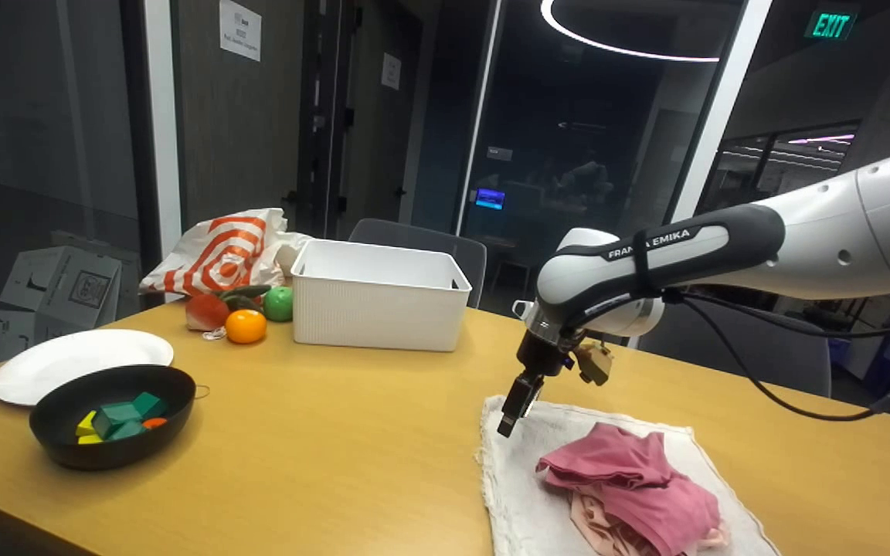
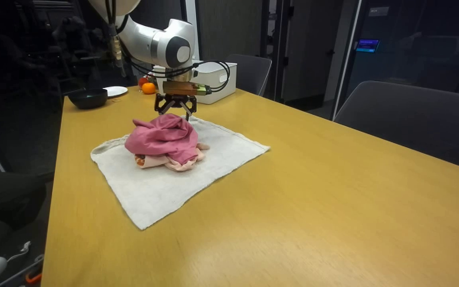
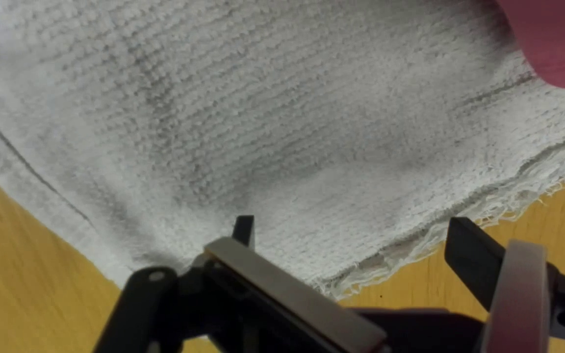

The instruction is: Put the two t-shirts on the white towel then fold the towel into a triangle once.

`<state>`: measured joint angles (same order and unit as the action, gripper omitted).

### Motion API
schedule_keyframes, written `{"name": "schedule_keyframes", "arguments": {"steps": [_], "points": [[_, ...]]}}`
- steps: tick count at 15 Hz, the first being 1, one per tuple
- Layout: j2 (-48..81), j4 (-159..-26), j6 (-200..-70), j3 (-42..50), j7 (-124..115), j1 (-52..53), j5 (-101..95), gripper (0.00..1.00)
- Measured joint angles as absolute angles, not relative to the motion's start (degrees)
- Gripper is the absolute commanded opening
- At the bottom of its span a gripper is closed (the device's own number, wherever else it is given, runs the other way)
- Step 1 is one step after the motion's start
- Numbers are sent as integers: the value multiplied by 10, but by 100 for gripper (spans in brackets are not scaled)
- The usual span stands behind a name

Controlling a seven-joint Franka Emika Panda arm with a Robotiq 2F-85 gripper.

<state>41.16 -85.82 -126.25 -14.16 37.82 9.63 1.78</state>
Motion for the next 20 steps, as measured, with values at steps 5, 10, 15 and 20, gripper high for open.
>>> {"name": "schedule_keyframes", "arguments": {"steps": [5,10,15,20], "points": [[450,-801,-1263,-133,370,105,-33,100],[485,-744,-1232,-127,363,117,-58,100],[514,-690,-1190,-114,361,140,-95,74],[524,-652,-1182,-102,355,157,-116,35]]}}
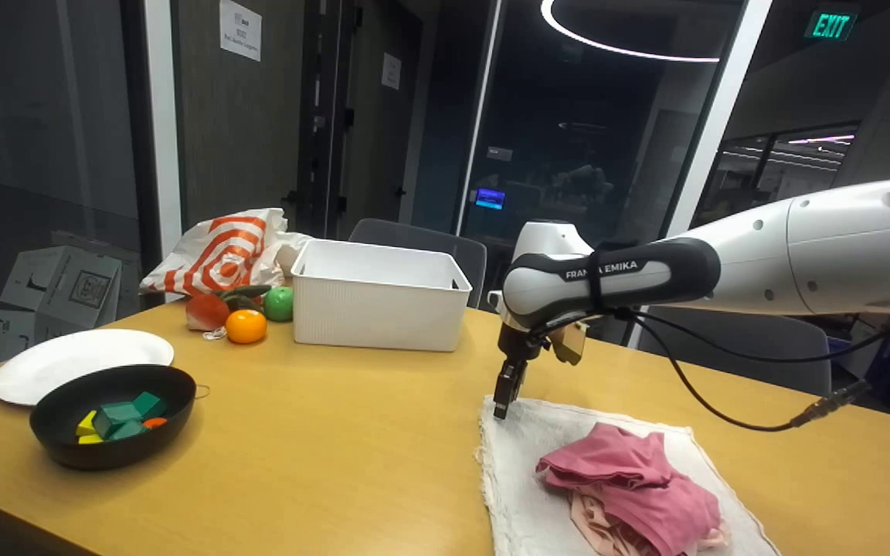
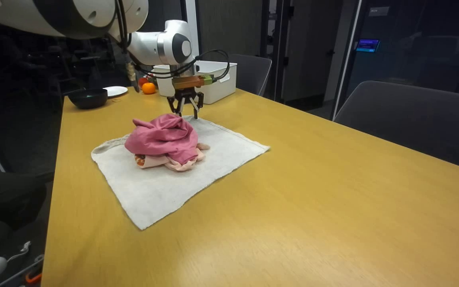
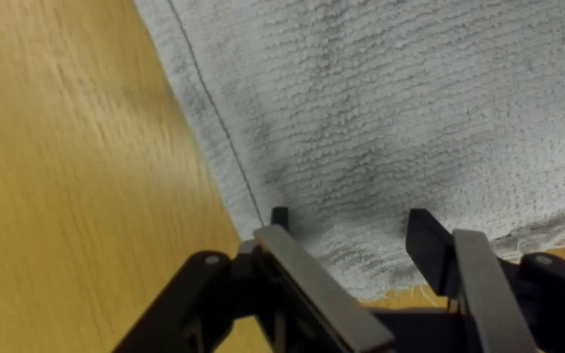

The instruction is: Put the two t-shirts on the white towel then fold the towel into a triangle once.

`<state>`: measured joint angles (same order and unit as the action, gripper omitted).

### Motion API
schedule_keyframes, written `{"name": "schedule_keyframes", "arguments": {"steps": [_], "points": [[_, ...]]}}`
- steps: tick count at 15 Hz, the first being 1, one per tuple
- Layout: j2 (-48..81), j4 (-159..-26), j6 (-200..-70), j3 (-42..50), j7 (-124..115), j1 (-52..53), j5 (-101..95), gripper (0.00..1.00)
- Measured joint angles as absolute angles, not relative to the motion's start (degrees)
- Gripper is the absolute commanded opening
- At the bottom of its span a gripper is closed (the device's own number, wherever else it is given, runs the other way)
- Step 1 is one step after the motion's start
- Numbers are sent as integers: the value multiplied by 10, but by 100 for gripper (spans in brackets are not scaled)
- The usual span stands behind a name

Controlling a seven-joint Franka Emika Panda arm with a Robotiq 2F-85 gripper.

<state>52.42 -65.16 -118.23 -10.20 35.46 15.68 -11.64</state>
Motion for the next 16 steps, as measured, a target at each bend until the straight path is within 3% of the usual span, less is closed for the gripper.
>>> {"name": "schedule_keyframes", "arguments": {"steps": [1,2,4,9,10,12,16], "points": [[524,-646,-1182,-101,354,158,-119,28],[524,-642,-1181,-101,354,159,-121,70],[524,-633,-1169,-102,354,159,-121,66],[526,-626,-1159,-122,359,161,-109,100],[528,-625,-1157,-123,358,163,-107,83],[536,-616,-1150,-125,358,165,-99,98],[543,-613,-1150,-123,357,166,-103,100]]}}
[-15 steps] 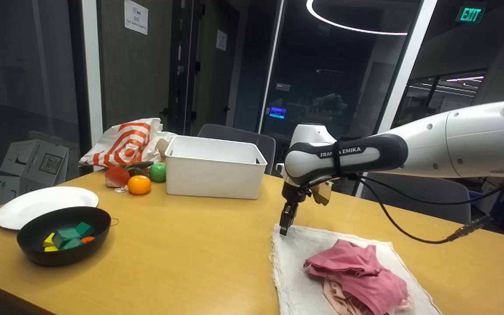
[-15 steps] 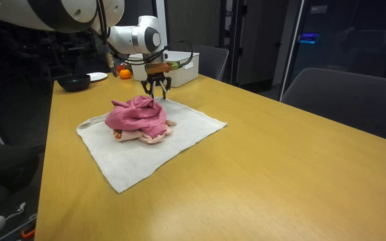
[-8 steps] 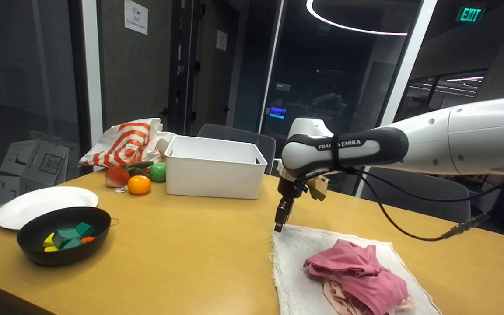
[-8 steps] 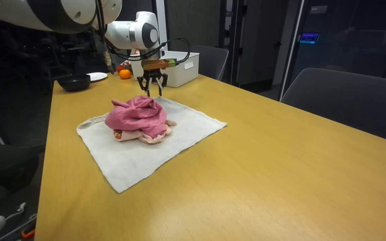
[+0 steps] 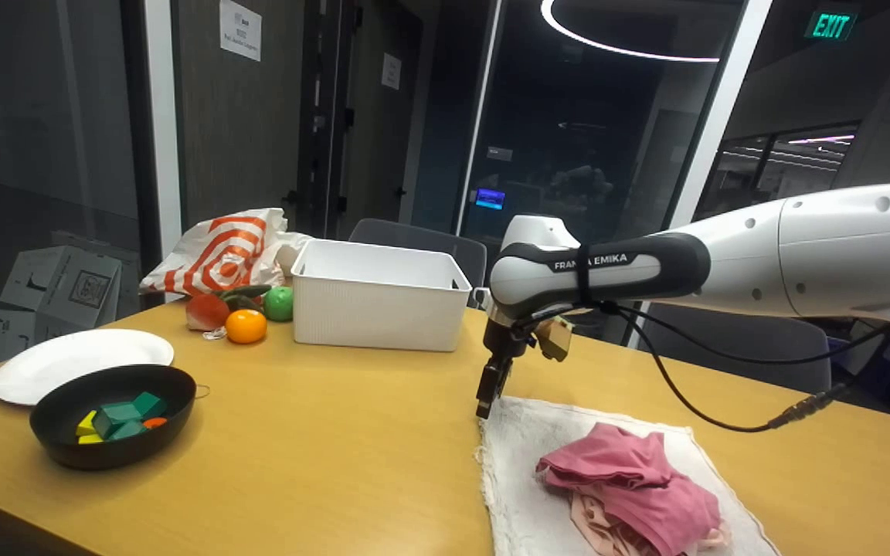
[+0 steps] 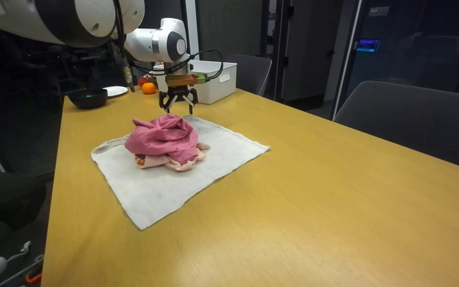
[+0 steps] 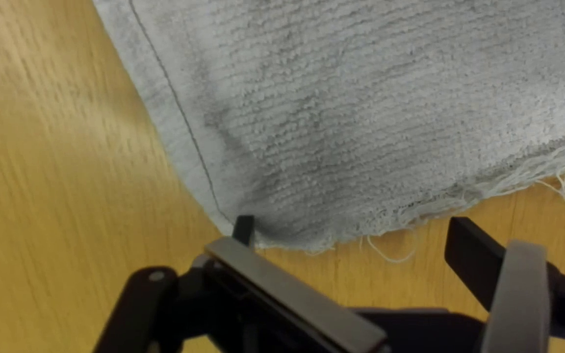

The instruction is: Put the two t-shirts on the white towel then fold the towel into a triangle once.

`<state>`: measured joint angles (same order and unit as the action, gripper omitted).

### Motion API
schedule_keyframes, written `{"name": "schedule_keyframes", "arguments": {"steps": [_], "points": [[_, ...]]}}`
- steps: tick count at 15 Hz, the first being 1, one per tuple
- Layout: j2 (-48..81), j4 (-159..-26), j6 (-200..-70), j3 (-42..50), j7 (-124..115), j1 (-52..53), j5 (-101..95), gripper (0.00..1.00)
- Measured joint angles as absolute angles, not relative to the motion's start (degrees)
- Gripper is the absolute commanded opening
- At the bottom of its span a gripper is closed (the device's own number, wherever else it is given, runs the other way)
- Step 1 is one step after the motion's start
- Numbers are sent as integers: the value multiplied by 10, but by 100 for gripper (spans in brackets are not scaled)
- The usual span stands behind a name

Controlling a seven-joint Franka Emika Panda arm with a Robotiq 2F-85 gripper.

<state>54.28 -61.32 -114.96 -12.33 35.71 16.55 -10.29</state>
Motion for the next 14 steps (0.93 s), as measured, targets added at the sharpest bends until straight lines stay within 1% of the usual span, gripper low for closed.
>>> {"name": "schedule_keyframes", "arguments": {"steps": [5,6,7,10,11,14], "points": [[559,-612,-1150,-107,341,166,-107,100],[561,-611,-1150,-105,340,165,-107,75],[561,-610,-1150,-105,340,165,-107,74],[561,-607,-1150,-105,339,166,-107,51],[561,-606,-1150,-105,339,166,-107,42],[561,-604,-1150,-105,338,165,-106,20]]}}
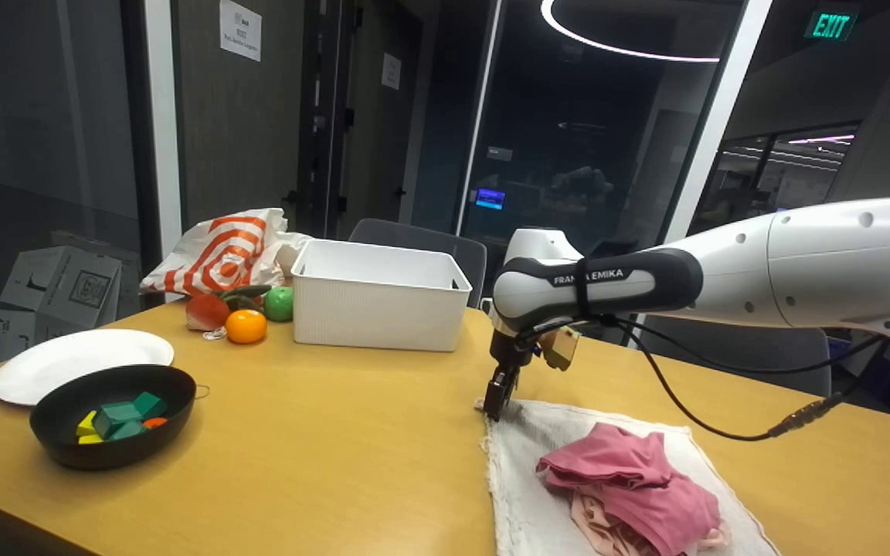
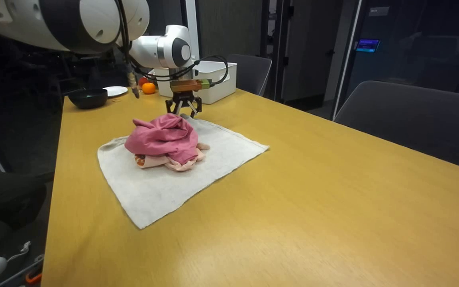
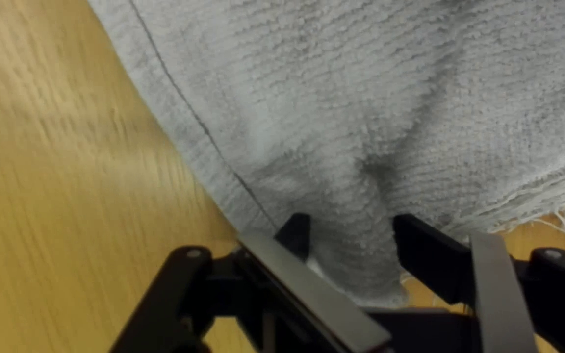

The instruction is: Put the two t-shirts on the white towel then fold the towel into a triangle once.

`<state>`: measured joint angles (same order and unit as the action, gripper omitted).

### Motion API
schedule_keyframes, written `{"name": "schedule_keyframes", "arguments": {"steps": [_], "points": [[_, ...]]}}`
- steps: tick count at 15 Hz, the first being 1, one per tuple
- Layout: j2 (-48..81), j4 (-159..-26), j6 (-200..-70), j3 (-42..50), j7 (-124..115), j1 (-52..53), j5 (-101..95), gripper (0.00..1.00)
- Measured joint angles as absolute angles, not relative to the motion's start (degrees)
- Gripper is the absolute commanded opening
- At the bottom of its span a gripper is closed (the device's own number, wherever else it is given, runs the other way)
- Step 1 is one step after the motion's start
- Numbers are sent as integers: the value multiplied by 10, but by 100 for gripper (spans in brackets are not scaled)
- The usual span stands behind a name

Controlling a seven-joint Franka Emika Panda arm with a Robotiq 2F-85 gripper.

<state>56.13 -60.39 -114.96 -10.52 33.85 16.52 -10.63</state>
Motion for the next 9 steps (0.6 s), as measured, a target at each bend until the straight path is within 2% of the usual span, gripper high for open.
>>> {"name": "schedule_keyframes", "arguments": {"steps": [2,4,6,9], "points": [[561,-604,-1150,-105,334,164,-106,6],[561,-603,-1149,-103,323,161,-106,0],[559,-602,-1147,-101,307,153,-102,6],[548,-604,-1136,-101,293,132,-83,6]]}}
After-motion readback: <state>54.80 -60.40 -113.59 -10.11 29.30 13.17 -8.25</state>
